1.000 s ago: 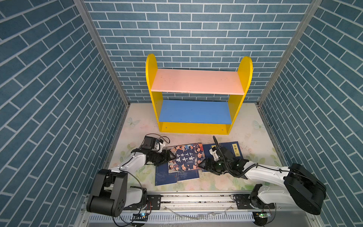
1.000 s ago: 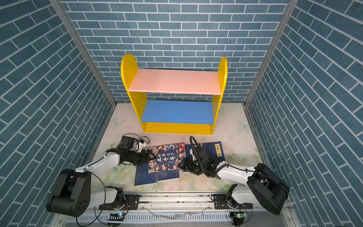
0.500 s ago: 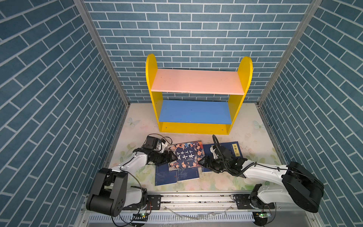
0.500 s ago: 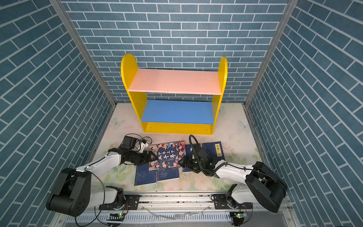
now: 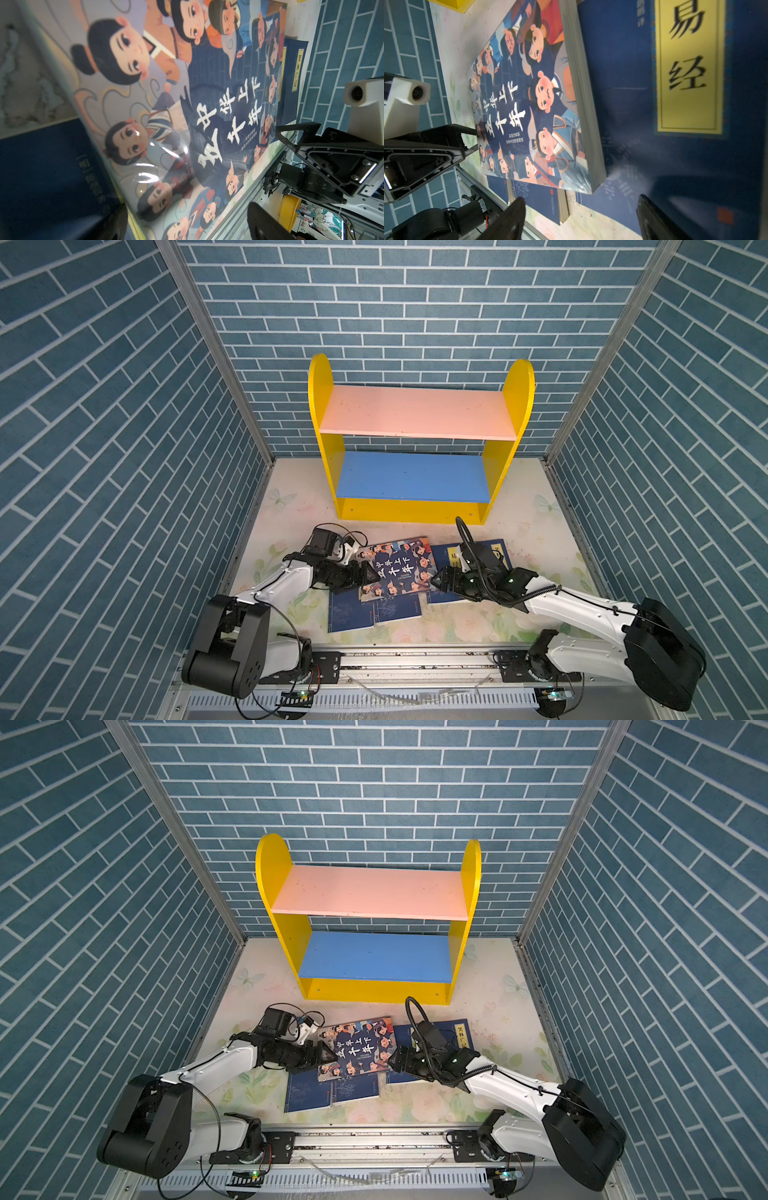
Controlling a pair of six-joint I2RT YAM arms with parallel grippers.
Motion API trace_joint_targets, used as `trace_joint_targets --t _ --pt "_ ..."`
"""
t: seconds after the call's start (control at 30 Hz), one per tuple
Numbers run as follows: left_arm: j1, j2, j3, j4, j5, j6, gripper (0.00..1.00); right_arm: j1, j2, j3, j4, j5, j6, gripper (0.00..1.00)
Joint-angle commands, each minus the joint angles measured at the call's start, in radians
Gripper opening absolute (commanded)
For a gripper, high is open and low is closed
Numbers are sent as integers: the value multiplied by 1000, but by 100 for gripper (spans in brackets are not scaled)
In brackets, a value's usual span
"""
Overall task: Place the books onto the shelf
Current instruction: 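Close both grippers on the illustrated book's opposite edges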
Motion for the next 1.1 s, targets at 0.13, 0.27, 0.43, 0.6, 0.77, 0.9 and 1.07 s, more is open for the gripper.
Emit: trace_joint_targets --t 0.13,0.27,0.43,0.6,0.77,0.9,1.07 --pt "-7 -11 15 -39 -63 55 91 -120 31 1 53 -151 -103 85" --pt "-7 -2 5 -13 -34 51 91 -154 69 24 36 -223 -146 86" --pt "-7 17 -3 13 -14 47 90 -181 131 32 49 -295 -162 86" --pt "-7 55 2 35 7 44 88 -195 188 34 60 -353 -163 86" --pt "-8 80 6 53 26 38 87 -195 260 35 95 -408 -159 86" --pt "-8 92 3 64 28 45 87 -196 297 18 113 -408 -149 86" --pt "-9 106 -1 80 52 43 84 -197 335 -15 201 -412 -107 86"
